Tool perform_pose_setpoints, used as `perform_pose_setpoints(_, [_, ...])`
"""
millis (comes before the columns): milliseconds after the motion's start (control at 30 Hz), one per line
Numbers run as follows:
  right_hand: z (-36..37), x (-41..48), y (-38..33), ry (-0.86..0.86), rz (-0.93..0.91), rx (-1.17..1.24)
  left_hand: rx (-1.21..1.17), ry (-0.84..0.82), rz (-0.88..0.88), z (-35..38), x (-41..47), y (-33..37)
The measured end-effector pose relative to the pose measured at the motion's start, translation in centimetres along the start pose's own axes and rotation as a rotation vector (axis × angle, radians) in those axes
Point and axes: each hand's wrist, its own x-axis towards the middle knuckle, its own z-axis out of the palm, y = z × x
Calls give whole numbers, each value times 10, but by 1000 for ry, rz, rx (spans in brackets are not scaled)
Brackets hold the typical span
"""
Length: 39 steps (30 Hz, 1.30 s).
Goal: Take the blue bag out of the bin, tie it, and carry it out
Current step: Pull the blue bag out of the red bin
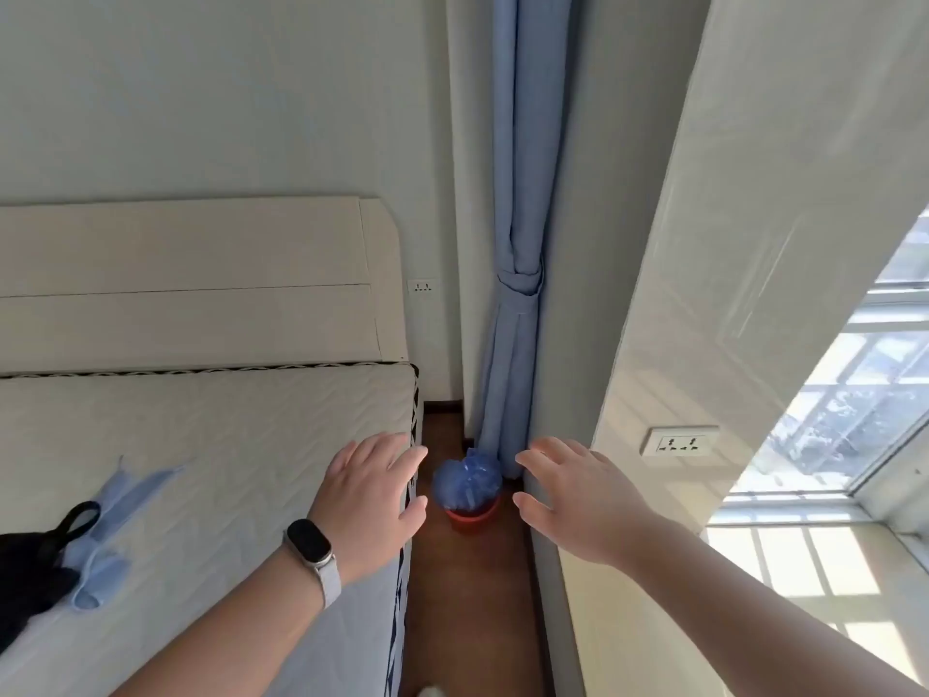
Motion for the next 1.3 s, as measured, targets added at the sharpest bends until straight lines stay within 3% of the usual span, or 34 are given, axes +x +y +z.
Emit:
perform_pose_setpoints(667, [41,225,22,-99,128,-28,-133,-45,54,96,189,-146])
perform_pose_setpoints(1300, [63,300,49,-135,166,-43,-161,-78,102,135,255,-180])
